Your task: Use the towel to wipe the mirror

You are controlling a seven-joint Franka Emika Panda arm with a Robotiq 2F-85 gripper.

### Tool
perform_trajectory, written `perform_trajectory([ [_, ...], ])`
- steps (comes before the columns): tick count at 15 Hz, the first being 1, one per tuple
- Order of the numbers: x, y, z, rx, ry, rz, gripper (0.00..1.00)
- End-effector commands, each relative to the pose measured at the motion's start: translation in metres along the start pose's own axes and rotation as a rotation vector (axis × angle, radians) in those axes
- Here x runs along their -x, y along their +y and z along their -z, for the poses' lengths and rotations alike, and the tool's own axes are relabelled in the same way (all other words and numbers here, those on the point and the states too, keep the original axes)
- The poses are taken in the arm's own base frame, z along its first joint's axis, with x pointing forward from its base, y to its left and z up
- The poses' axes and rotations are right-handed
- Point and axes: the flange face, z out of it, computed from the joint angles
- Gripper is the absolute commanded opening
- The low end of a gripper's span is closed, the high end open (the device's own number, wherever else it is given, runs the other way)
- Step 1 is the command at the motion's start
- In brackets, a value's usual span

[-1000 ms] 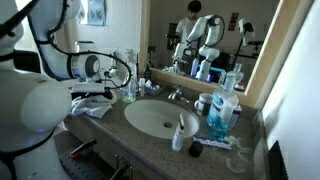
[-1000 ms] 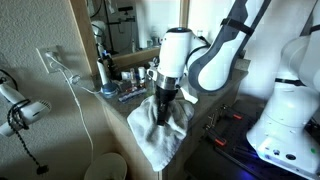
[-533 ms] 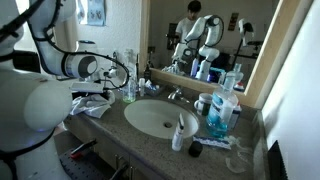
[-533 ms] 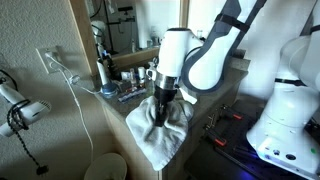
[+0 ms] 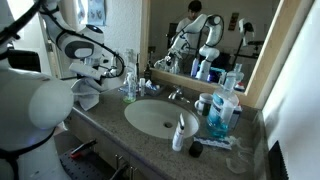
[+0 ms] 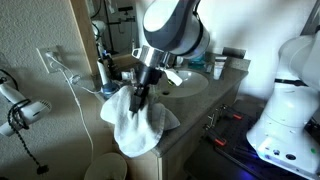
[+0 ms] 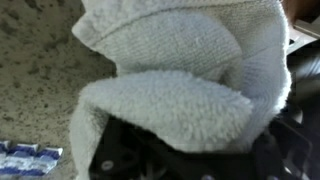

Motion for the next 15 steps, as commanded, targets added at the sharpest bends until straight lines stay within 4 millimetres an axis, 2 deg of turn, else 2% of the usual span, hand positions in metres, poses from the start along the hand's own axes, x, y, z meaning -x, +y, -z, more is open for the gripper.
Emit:
perform_trajectory([
  [1, 0.007, 0.024, 0.052, -0.092, 0.118, -0.033, 0.05],
  [5, 0.007, 0.05, 0.087, -0.172, 0.216, -0.062, 0.04],
  [9, 0.001, 0.047, 0.109, -0.296, 0.264, -0.024, 0.04],
  [11, -0.006, 0.049, 0.125, -0.322, 0.332, -0.049, 0.04],
  [15, -0.031, 0.068, 0.167, -0.313, 0.508, -0.154, 0.04],
])
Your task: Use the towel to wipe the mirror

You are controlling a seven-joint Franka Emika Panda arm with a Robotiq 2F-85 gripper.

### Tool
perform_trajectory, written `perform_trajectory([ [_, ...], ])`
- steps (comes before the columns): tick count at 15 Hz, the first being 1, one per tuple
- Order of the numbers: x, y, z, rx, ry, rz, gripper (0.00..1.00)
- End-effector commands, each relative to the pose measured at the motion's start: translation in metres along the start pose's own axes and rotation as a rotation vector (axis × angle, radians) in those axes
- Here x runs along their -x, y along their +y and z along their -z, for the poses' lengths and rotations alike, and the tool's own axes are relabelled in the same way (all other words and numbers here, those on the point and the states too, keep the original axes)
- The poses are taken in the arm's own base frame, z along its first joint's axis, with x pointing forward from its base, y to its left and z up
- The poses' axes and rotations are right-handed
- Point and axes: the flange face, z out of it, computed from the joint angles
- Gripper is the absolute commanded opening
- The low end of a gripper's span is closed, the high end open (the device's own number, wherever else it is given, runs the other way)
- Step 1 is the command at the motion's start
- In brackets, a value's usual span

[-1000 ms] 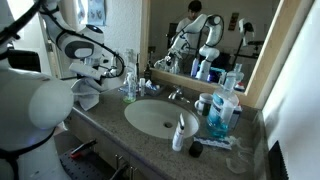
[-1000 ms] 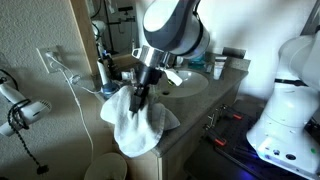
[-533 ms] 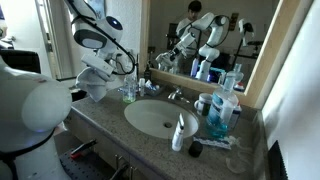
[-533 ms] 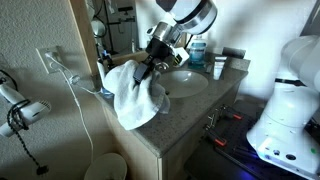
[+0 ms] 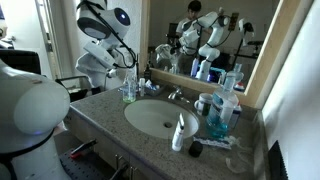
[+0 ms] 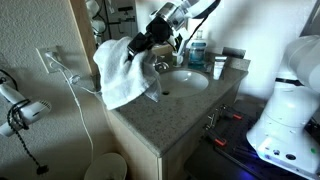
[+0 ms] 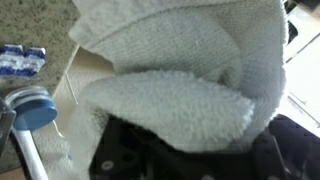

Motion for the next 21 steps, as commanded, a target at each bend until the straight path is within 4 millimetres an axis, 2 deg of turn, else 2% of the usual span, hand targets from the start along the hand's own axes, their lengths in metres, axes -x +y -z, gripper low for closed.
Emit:
perform_trajectory([
  [1, -0.043, -0.001, 0.036, -0.007, 0.174, -0.038, 0.04],
  [4, -0.081, 0.003, 0.068, 0.017, 0.326, -0.072, 0.04],
  [7, -0.113, 0.013, 0.11, 0.088, 0.474, -0.107, 0.04],
  [10, -0.135, 0.02, 0.149, 0.188, 0.614, -0.135, 0.04],
  [12, -0.146, 0.023, 0.168, 0.263, 0.703, -0.154, 0.04],
  [16, -0.163, 0.022, 0.181, 0.383, 0.849, -0.133, 0.04],
  [21, -0.192, 0.024, 0.179, 0.474, 0.963, -0.05, 0.04],
])
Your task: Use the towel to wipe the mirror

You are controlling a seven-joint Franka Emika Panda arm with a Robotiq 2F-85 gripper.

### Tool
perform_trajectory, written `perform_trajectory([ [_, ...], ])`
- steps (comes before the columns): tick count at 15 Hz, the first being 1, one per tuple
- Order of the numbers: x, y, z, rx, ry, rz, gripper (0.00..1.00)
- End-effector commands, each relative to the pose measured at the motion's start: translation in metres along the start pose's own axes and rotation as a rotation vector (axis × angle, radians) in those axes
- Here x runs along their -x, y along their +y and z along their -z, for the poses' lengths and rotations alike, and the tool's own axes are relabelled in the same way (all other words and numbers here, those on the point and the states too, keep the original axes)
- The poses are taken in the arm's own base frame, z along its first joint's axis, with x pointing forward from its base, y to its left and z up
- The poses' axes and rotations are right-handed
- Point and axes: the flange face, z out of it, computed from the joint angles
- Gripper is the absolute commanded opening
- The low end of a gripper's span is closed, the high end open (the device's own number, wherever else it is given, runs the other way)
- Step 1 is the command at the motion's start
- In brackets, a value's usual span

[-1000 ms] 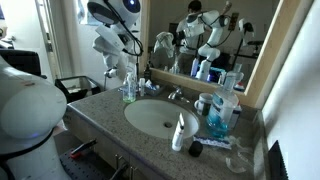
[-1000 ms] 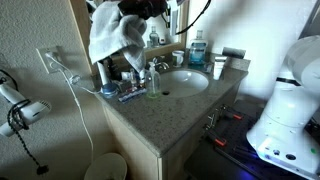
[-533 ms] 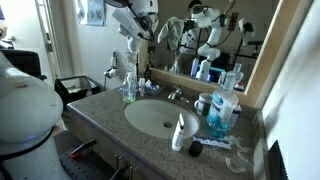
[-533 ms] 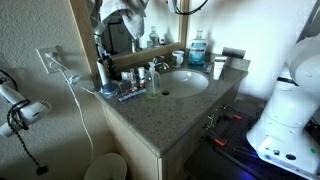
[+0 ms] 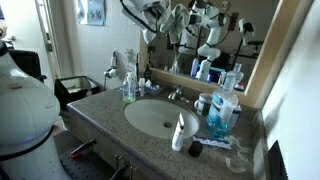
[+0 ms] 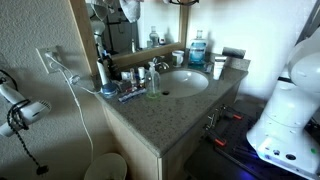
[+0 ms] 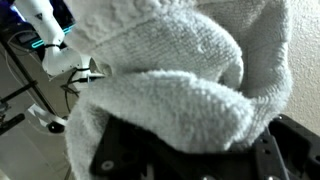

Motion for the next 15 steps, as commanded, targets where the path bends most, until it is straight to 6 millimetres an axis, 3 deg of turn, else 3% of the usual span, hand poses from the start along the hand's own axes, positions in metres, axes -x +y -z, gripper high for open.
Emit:
perform_trajectory([
  [1, -0.018, 0.0, -0.023, 0.054, 0.093, 0.047, 0.04],
  [5, -0.012, 0.013, -0.042, 0.098, 0.163, 0.09, 0.04],
  [6, -0.024, 0.027, -0.04, 0.102, 0.164, 0.106, 0.04],
  [9, -0.027, 0.036, -0.044, 0.123, 0.163, 0.144, 0.04],
  [15, -0.032, 0.025, -0.04, 0.144, 0.177, 0.19, 0.04],
])
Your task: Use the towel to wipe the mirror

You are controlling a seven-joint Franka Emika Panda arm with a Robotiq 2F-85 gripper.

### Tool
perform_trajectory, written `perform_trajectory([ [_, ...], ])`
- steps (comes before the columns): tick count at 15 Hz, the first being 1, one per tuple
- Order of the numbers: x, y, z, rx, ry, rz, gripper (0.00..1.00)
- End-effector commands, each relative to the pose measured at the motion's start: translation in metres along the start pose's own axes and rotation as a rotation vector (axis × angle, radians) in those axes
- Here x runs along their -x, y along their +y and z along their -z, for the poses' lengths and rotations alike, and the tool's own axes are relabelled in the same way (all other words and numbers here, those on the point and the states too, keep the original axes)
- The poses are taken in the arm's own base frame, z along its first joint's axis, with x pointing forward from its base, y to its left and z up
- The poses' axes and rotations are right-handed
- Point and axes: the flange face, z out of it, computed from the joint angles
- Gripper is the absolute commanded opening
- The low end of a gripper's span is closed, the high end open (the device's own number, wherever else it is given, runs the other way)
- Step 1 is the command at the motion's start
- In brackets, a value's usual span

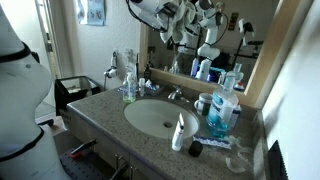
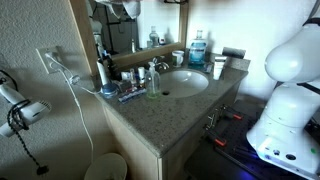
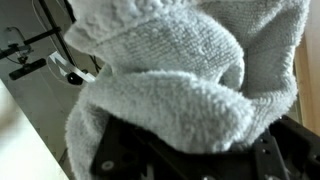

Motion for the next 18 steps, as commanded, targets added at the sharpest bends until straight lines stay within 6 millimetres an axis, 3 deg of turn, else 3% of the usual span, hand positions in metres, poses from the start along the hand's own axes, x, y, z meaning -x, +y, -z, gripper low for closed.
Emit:
perform_trajectory([
  [1, -0.011, -0.009, 0.006, 0.023, 0.025, 0.055, 0.04],
  [6, 0.028, -0.042, -0.001, 0.011, -0.006, 0.139, 0.04],
  [11, 0.092, -0.104, -0.039, -0.048, -0.056, 0.233, 0.04],
  [14, 0.101, -0.127, -0.061, -0.014, -0.033, 0.218, 0.04],
  [18, 0.092, -0.129, -0.071, 0.076, 0.041, 0.163, 0.04],
])
